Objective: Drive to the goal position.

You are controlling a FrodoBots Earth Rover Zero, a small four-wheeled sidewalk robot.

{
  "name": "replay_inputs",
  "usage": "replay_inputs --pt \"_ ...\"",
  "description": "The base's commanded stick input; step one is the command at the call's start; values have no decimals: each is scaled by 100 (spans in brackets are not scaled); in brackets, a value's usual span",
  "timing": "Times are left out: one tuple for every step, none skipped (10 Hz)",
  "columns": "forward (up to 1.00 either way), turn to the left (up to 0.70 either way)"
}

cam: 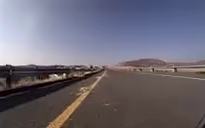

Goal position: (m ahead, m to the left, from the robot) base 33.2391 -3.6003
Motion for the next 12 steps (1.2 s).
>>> replay_inputs --pt "85 0" --pt "85 0" --pt "85 0" --pt "85 0" --pt "85 0" --pt "85 0" --pt "85 0" --pt "85 0" --pt "85 0" --pt "85 0" --pt "85 0" --pt "85 0"
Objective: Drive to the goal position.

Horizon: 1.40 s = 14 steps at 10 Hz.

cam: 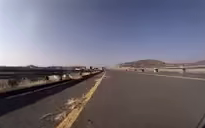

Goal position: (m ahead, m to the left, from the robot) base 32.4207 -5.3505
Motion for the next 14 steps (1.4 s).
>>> replay_inputs --pt "85 0" --pt "85 0" --pt "85 0" --pt "85 0" --pt "85 0" --pt "85 0" --pt "85 0" --pt "85 0" --pt "85 0" --pt "85 0" --pt "85 -15" --pt "85 -31" --pt "85 -19" --pt "85 -2"
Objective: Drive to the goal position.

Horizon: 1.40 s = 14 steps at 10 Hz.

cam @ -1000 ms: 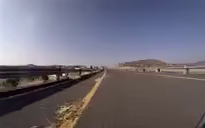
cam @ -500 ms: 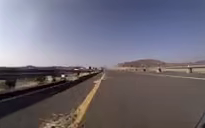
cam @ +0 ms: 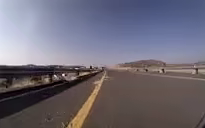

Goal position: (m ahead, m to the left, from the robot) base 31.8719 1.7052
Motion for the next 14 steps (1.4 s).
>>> replay_inputs --pt "85 0" --pt "85 0" --pt "85 0" --pt "85 0" --pt "85 0" --pt "85 0" --pt "85 0" --pt "85 0" --pt "85 0" --pt "85 0" --pt "85 0" --pt "85 0" --pt "85 0" --pt "85 0"
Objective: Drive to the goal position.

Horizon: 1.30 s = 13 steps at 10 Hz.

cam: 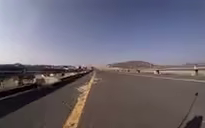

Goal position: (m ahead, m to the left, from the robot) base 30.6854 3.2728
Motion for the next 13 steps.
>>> replay_inputs --pt "85 0" --pt "85 0" --pt "85 0" --pt "85 0" --pt "85 0" --pt "85 0" --pt "85 0" --pt "85 0" --pt "85 0" --pt "85 0" --pt "85 0" --pt "85 0" --pt "85 0"
